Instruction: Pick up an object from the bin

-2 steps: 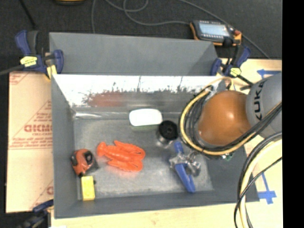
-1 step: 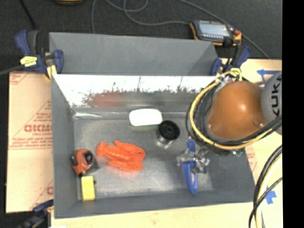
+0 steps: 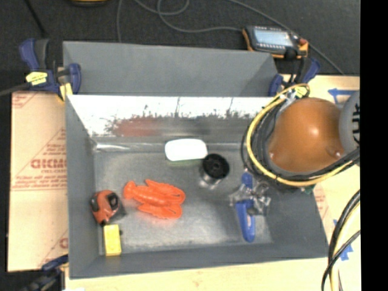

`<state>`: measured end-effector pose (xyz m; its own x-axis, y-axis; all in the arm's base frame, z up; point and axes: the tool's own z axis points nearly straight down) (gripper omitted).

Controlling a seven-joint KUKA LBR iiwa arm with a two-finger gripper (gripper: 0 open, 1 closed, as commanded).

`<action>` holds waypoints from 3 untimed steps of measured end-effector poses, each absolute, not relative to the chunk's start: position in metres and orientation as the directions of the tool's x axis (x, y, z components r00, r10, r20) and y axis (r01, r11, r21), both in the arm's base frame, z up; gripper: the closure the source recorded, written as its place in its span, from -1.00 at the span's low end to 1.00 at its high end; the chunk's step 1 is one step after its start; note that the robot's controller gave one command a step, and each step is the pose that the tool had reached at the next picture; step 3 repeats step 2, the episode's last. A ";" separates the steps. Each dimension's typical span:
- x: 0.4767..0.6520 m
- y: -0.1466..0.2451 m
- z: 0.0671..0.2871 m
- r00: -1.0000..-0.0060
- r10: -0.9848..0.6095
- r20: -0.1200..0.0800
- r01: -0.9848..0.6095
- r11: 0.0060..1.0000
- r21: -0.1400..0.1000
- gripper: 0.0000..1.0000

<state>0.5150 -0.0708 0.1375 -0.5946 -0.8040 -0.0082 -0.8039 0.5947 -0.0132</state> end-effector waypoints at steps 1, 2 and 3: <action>0.510 -0.061 0.145 -0.590 -0.807 0.005 -0.807 0.590 0.012 1.00; 0.521 -0.064 0.203 -0.612 -0.791 -0.001 -0.791 0.612 0.002 1.00; 0.521 -0.064 0.203 -0.612 -0.791 -0.001 -0.791 0.612 0.002 1.00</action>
Offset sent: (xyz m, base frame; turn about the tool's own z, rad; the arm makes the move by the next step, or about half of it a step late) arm 0.0239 -0.0023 0.1750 0.0817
